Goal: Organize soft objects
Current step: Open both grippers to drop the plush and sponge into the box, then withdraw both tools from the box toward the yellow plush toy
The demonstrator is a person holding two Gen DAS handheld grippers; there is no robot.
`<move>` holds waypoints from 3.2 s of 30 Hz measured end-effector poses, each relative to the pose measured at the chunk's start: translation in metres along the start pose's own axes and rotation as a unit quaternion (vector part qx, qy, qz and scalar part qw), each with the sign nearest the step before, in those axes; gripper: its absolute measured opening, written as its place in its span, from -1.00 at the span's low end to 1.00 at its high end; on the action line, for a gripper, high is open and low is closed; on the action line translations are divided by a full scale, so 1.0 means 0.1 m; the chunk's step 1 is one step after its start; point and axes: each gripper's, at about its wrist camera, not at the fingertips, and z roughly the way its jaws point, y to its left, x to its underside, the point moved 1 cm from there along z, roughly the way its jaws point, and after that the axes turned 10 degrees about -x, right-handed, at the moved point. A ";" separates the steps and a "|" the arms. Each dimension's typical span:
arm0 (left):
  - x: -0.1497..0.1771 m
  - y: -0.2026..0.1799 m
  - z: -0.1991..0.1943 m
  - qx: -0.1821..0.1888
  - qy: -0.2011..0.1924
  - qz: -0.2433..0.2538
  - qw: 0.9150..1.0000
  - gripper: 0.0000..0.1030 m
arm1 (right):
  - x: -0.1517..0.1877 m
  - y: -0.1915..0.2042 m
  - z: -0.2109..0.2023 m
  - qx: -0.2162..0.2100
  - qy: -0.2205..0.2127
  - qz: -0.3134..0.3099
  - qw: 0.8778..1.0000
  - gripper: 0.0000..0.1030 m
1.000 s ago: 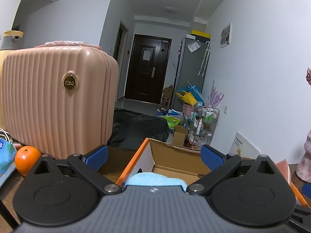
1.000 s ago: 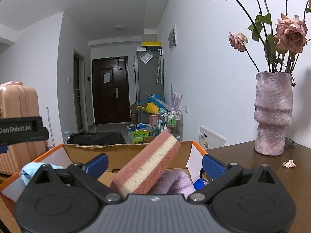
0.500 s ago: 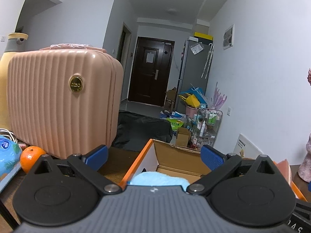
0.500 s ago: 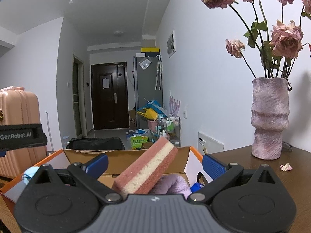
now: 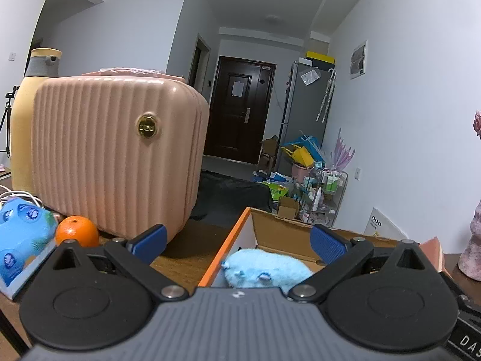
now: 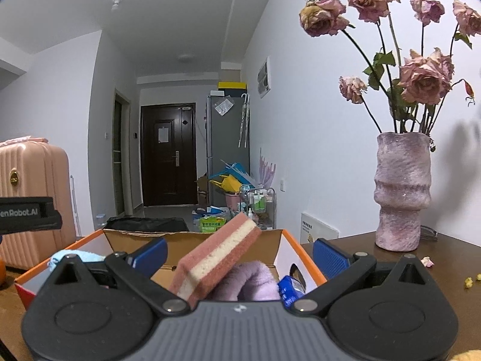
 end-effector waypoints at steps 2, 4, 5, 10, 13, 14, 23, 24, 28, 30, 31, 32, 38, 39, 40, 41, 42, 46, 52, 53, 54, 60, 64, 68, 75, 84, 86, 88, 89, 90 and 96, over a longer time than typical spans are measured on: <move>0.02 0.04 -0.05 -0.001 0.001 0.000 1.000 1.00 | 0.01 -0.01 -0.05 -0.001 0.002 0.001 1.000 1.00; 0.04 0.08 -0.10 -0.001 0.002 0.000 1.000 1.00 | 0.02 -0.01 -0.10 -0.001 0.003 0.002 1.000 1.00; 0.05 0.10 -0.13 -0.001 0.002 0.001 1.000 1.00 | 0.02 -0.02 -0.13 -0.001 0.002 0.002 1.000 1.00; 0.10 0.18 -0.28 -0.002 0.007 0.004 1.000 1.00 | 0.03 -0.03 -0.29 0.002 0.003 -0.001 1.000 1.00; 0.13 0.22 -0.37 -0.002 0.011 0.006 1.000 1.00 | 0.04 -0.04 -0.38 0.004 0.003 -0.001 1.000 1.00; 0.14 0.23 -0.41 -0.002 0.012 0.007 1.000 1.00 | 0.05 -0.05 -0.42 0.005 0.003 -0.002 1.000 1.00; 0.24 0.36 -0.68 -0.001 0.022 0.013 1.000 1.00 | 0.09 -0.10 -0.73 0.011 0.008 -0.001 1.000 1.00; 0.25 0.38 -0.72 -0.001 0.023 0.014 1.000 1.00 | 0.09 -0.11 -0.77 0.012 0.009 -0.001 1.000 1.00; 0.30 0.43 -0.86 0.001 0.029 0.018 0.999 1.00 | 0.12 -0.13 -0.93 0.014 0.011 -0.002 1.000 1.00; 0.32 0.46 -0.93 0.002 0.032 0.019 0.999 1.00 | 0.13 -0.15 -1.01 0.015 0.013 -0.002 1.000 1.00; 0.33 0.47 -0.97 0.003 0.033 0.021 0.999 1.00 | 0.14 -0.15 -1.05 0.015 0.013 -0.001 1.000 1.00; 0.35 0.48 -1.00 0.003 0.034 0.022 0.999 1.00 | 0.14 -0.16 -1.09 0.015 0.014 -0.001 1.000 1.00; 0.43 0.54 -1.23 0.007 0.041 0.029 0.999 1.00 | 0.17 -0.21 -1.31 0.014 0.020 -0.001 1.000 1.00; 0.44 0.56 -1.26 0.008 0.042 0.029 0.999 1.00 | 0.18 -0.21 -1.35 0.014 0.022 -0.001 1.000 1.00; 0.45 0.57 -1.29 0.009 0.042 0.030 0.999 1.00 | 0.19 -0.22 -1.39 0.013 0.023 -0.002 1.000 1.00; 0.47 0.58 -1.33 0.010 0.043 0.031 0.999 1.00 | 0.19 -0.22 -1.42 0.013 0.024 -0.002 1.000 1.00; 0.48 0.58 -1.36 0.011 0.045 0.033 0.998 1.00 | 0.20 -0.23 -1.46 0.012 0.025 -0.002 1.000 1.00; 0.54 0.61 -1.49 0.015 0.048 0.040 0.998 1.00 | 0.22 -0.26 -1.58 0.010 0.030 0.000 0.999 1.00; 0.61 0.64 -1.65 0.024 0.059 0.051 0.997 1.00 | 0.26 -0.34 -1.75 0.005 0.040 0.005 0.999 1.00; 0.63 0.64 -1.68 0.026 0.060 0.054 0.996 1.00 | 0.26 -0.34 -1.77 0.005 0.042 0.005 0.999 1.00; 0.65 0.64 -1.71 0.028 0.062 0.056 0.996 1.00 | 0.27 -0.35 -1.80 0.004 0.043 0.005 0.999 1.00; 0.74 0.63 -1.86 0.041 0.070 0.074 0.994 1.00 | 0.31 -0.39 -1.93 0.003 0.051 0.004 0.999 1.00; 0.79 0.61 -1.96 0.047 0.074 0.084 0.993 1.00 | 0.32 -0.44 -1.99 0.005 0.057 0.006 0.998 1.00; 0.84 0.58 -2.03 0.051 0.079 0.091 0.991 1.00 | 0.33 -0.48 -2.04 0.008 0.061 0.011 0.998 1.00; 0.94 0.51 -2.02 0.063 0.107 0.104 0.987 1.00 | 0.33 -0.54 -2.05 0.016 0.065 0.020 0.998 1.00; 1.08 0.37 -1.87 0.061 0.157 0.097 0.981 1.00 | 0.32 -0.70 -2.04 0.035 0.073 0.033 0.996 1.00; 1.10 0.32 -1.85 0.060 0.161 0.094 0.981 1.00 | 0.32 -0.74 -2.04 0.042 0.074 0.031 0.996 1.00; 1.10 0.26 -1.85 0.060 0.159 0.095 0.981 1.00 | 0.33 -0.80 -2.04 0.049 0.076 0.029 0.995 1.00; 1.11 0.22 -1.86 0.062 0.156 0.099 0.981 1.00 | 0.33 -0.84 -2.04 0.053 0.077 0.029 0.995 1.00; 1.12 0.19 -1.87 0.065 0.155 0.102 0.980 1.00 | 0.33 -0.88 -2.03 0.057 0.080 0.030 0.995 1.00; 1.16 -0.05 -1.89 0.088 0.153 0.116 0.977 1.00 | 0.37 -1.12 -1.89 0.079 0.113 0.028 0.990 1.00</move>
